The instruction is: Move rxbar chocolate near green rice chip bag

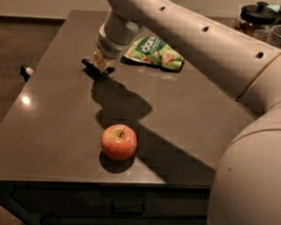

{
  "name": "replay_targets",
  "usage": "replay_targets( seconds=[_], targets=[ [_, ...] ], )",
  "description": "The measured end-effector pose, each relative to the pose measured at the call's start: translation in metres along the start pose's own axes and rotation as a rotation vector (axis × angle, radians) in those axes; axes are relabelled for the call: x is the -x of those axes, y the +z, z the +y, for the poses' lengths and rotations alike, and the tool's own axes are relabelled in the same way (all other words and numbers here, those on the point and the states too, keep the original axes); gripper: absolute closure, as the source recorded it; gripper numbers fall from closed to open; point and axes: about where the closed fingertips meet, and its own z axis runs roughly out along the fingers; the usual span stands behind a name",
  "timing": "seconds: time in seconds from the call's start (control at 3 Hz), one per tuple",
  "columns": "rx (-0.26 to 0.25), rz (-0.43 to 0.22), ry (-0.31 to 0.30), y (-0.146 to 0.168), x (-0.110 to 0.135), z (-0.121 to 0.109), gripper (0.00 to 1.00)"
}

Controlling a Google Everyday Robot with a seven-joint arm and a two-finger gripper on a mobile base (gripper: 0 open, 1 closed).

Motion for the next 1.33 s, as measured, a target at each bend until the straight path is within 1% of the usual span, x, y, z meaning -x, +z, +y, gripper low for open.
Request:
replay_targets(
  seconds=[0.33, 0.67, 1.0, 1.33],
  targets=[
    [-0.047, -0.001, 0.036, -0.024, -0.019, -0.030, 1.00],
    [-0.092, -0.007, 0.082, -0.050, -0.047, -0.058, 1.00],
    [-0.123, -0.006, 0.113, -0.071, -0.080, -0.078, 1.00],
    [-0.134, 0.009, 0.113, -0.082, -0.104, -0.090, 0.87]
  ],
)
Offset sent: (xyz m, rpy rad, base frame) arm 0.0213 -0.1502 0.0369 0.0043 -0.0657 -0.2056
